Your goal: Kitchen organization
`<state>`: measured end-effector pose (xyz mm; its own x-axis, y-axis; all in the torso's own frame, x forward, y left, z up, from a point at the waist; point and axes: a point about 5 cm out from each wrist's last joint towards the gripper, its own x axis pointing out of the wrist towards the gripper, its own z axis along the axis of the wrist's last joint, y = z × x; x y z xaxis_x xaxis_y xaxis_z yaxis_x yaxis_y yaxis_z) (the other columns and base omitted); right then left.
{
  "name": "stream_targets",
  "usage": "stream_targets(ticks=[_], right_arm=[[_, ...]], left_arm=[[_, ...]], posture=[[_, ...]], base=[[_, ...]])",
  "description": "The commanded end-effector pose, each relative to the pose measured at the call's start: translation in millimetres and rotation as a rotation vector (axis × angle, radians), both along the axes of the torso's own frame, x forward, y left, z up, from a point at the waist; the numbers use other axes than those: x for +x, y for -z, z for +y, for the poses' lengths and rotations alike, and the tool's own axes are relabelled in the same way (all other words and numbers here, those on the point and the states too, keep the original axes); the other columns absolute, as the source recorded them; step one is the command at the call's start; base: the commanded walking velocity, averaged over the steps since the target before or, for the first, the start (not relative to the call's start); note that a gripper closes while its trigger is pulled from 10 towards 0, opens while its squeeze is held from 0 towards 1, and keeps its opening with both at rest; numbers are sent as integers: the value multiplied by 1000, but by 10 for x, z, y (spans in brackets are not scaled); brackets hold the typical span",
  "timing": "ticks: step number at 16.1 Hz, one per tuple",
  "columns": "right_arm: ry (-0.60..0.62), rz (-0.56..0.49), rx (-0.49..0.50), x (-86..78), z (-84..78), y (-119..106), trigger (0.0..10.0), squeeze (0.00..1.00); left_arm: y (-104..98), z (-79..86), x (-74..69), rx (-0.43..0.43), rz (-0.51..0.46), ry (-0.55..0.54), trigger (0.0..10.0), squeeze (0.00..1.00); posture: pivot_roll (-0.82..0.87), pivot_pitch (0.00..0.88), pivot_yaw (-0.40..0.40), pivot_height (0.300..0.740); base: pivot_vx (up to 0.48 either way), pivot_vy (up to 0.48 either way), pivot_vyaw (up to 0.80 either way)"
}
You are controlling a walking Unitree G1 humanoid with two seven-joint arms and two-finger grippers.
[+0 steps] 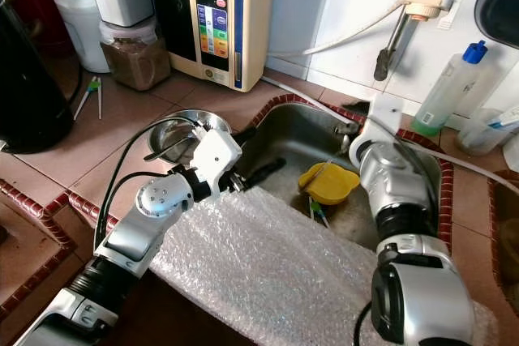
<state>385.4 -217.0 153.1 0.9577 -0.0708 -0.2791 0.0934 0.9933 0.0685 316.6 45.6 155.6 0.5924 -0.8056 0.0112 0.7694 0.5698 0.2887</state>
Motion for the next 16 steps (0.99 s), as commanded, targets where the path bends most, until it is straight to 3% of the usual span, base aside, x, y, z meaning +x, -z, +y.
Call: stream_targets(ticks=[1, 2, 3, 4, 10, 12, 14, 16], right_arm=[[14, 3, -53, -13, -64, 16, 0, 0], [-1, 16, -69, -25, -55, 60, 3804, 0], [-8, 31, -89, -37, -51, 108, 10000, 816], [-13, 48, -98, -50, -49, 162, 10000, 1000], [-69, 19, -155, -39, -16, 161, 10000, 1000], [-96, 31, -143, -37, 49, 182, 10000, 1000], [-178, 35, -109, -45, 167, 199, 10000, 1000], [-339, -46, -60, -99, 423, 144, 10000, 1000]], left_arm=[[17, -9, -36, 14, 29, 33, 10000, 1000], [33, 13, -33, 21, 49, 33, 10000, 1000], [38, 48, -19, 37, 60, 23, 10000, 1000], [46, 93, 3, 45, 90, 10, 10000, 1000], [61, 113, -12, 84, 130, 39, 10000, 1000], [46, 148, 23, 91, 121, 0, 10000, 1000], [13, 221, 99, 92, 106, -71, 10000, 1000], [-54, 391, 243, 89, 82, -207, 10000, 1000]], posture=[[-34, 0, -48, 740], [-35, 0, -48, 740], [-38, 0, -47, 740], [-38, 0, -46, 740], [-40, 0, -45, 740], [-39, 0, -46, 740], [-38, 0, -46, 740], [-41, 0, -45, 740]], base=[[0, 0, 0], [0, 0, 0], [0, 0, 0], [0, 0, 0], [0, 0, 0], [0, 0, 0], [0, 0, 0], [0, 0, 0]])
